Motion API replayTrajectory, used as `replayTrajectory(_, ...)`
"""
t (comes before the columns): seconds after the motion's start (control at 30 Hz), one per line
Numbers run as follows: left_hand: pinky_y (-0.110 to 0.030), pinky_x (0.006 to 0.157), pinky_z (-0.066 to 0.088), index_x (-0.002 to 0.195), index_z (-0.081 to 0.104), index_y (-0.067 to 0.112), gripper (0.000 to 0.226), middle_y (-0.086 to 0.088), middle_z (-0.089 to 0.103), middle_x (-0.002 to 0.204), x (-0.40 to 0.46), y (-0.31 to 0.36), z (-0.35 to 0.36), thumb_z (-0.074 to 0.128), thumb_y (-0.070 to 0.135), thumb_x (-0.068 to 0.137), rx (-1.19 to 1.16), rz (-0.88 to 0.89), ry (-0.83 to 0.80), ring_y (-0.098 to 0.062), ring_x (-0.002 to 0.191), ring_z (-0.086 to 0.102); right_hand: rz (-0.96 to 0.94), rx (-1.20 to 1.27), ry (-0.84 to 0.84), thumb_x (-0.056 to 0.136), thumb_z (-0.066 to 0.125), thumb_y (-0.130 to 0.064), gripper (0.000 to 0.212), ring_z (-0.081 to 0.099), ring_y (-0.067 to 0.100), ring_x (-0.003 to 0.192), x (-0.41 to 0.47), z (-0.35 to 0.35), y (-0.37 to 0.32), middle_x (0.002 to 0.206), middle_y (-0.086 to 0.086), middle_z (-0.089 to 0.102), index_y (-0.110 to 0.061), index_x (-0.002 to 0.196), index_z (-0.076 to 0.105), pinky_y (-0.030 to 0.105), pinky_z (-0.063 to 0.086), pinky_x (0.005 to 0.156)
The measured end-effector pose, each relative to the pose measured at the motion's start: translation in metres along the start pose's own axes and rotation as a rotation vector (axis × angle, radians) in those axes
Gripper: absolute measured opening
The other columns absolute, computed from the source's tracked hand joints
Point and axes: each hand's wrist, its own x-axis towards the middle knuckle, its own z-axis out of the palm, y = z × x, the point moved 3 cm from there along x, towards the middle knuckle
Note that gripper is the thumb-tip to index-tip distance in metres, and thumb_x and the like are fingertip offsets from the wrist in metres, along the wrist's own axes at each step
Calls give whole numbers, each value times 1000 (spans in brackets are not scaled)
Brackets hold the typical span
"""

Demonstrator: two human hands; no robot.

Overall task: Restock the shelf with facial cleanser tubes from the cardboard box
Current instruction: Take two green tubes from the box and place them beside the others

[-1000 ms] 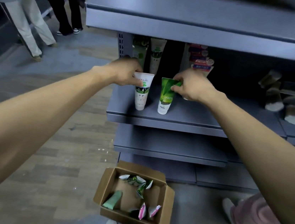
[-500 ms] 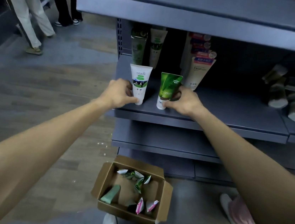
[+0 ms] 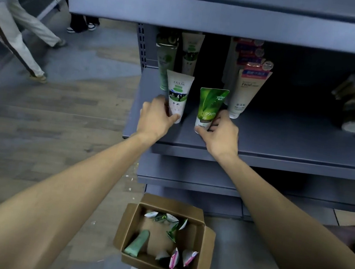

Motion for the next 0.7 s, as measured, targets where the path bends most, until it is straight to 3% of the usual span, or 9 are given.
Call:
replayTrajectory(0.13,-27,65,45,77,58,18,23,-3,71,81,23,10,12,75,32,75,-20,17,19,-25,81,66,-11,0,30,71,82,-29,41,68,17,80,9,2,3,87,-5,67,-19,93,49,42,59,74)
replayTrajectory(0.23,-26,63,45,85,67,12,25,-9,73,88,47,17,23,73,35,76,47,44,45,-29,86,68,-22,-9,52,73,81,-29,39,67,18,79,13,7,5,88,-3,66,-18,92,48,43,58,73)
replayTrajectory(0.43,-38,83,46,123,56,7,49,-19,60,122,84,31,37,61,41,89,226,36,56,-37,111,57,-47,-42,71,76,78,-32,38,66,21,80,18,10,3,89,-1,65,-18,93,47,43,57,72)
replayTrajectory(0.7,-38,93,41,135,47,7,49,-16,53,133,98,44,46,52,34,94,134,-36,49,-36,121,50,-58,-75,82,77,77,-33,37,66,20,79,27,12,3,88,-2,65,-19,94,48,42,56,71)
